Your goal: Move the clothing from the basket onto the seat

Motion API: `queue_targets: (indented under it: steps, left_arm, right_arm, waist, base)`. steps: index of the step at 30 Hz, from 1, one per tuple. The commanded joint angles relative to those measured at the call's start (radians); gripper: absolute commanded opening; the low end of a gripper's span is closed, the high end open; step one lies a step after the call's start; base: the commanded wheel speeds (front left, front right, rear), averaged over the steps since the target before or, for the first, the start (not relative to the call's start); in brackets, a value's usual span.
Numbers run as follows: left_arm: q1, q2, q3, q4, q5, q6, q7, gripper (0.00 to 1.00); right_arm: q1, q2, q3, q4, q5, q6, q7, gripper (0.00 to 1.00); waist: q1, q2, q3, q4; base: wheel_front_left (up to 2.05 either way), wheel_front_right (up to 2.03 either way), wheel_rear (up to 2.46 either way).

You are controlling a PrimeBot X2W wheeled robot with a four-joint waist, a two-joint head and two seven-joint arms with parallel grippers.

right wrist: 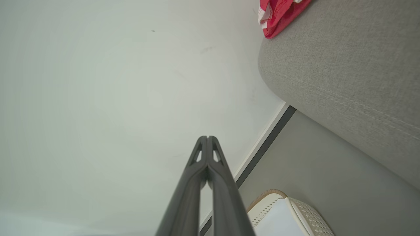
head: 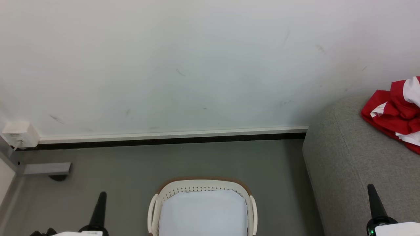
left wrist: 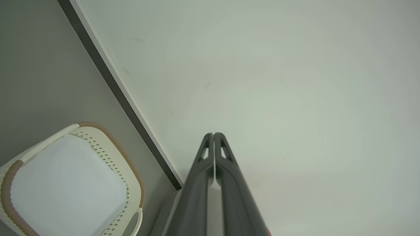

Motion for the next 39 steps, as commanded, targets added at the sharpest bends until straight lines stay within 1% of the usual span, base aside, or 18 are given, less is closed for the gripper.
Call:
queue_targets:
  steps: [1,15,39]
  left_arm:
    - [-0.019,0.009,0.005,-0.008,-0.032,-0.004,0.007,0.00]
    - [-0.040,0.010,0.007,-0.009,-0.142,-0.007,0.038,0.00]
    - [-0.066,0.011,0.010,-0.011,-0.299,-0.011,0.082,0.00]
  right_arm:
    - [-0.015,-0.008,-0.007,-0.012,0.029,-0.002,0.006,0.00]
    - [-0.027,-0.009,-0.018,-0.022,0.151,-0.002,0.036,0.00]
    - [-0.037,-0.010,-0.035,-0.037,0.321,-0.002,0.081,0.00]
  waist:
    - [-0.0001,0.0000,0.000,0.001]
    - [-0.0001,0.0000,0.004,0.007]
    - [-0.0001,0.0000,0.011,0.017]
  base:
    - [0.00,0.00,0.00]
    - [0.00,0.00,0.00]
    - [0.00,0.00,0.00]
